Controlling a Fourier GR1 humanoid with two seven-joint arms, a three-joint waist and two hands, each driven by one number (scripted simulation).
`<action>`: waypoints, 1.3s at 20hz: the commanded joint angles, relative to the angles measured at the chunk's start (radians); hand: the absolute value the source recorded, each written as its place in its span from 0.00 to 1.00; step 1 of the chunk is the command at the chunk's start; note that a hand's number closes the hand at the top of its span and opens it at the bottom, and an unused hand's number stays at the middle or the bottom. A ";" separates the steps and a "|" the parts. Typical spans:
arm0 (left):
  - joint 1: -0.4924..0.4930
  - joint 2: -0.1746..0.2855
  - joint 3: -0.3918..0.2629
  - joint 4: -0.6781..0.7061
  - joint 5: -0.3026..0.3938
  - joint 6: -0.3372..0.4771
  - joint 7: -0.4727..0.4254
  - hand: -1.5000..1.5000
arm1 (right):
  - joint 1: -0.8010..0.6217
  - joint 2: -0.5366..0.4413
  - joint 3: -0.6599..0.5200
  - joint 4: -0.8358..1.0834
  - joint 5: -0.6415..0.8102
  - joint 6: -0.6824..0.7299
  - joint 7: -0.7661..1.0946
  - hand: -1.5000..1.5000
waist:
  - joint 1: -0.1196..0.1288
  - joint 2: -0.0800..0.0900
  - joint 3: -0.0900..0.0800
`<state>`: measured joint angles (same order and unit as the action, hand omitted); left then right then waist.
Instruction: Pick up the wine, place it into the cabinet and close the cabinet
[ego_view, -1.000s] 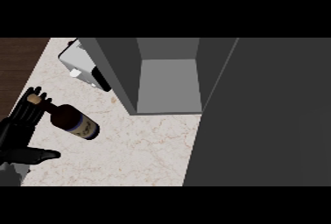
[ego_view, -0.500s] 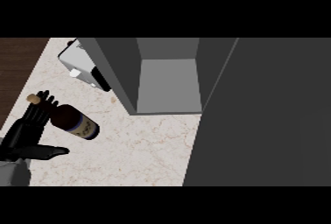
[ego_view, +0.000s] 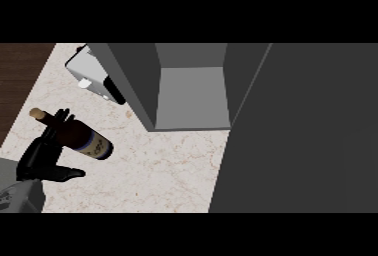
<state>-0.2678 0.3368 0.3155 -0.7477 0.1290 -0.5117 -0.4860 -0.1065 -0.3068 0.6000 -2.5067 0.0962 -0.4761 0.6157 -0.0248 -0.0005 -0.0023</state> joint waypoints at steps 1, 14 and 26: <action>-0.083 0.007 -0.003 0.135 -0.009 -0.041 -0.024 0.00 | 0.044 0.003 0.057 -0.150 0.122 -0.028 0.049 0.00 | -0.004 0.000 0.000; -0.098 0.041 -0.014 0.307 -0.061 -0.092 -0.251 0.00 | 0.021 -0.039 0.060 -0.131 0.115 -0.053 0.041 0.00 | -0.003 0.001 -0.001; -0.119 -0.005 -0.032 0.304 -0.060 -0.033 -0.316 1.00 | 0.036 -0.095 0.036 -0.183 0.073 -0.064 0.054 0.00 | 0.004 -0.002 0.000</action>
<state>-0.4198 0.3294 0.2965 -0.4377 0.0813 -0.4871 -0.6908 -0.1180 -0.3715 0.6379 -2.5082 0.1007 -0.5441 0.6078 -0.0272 -0.0015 -0.0023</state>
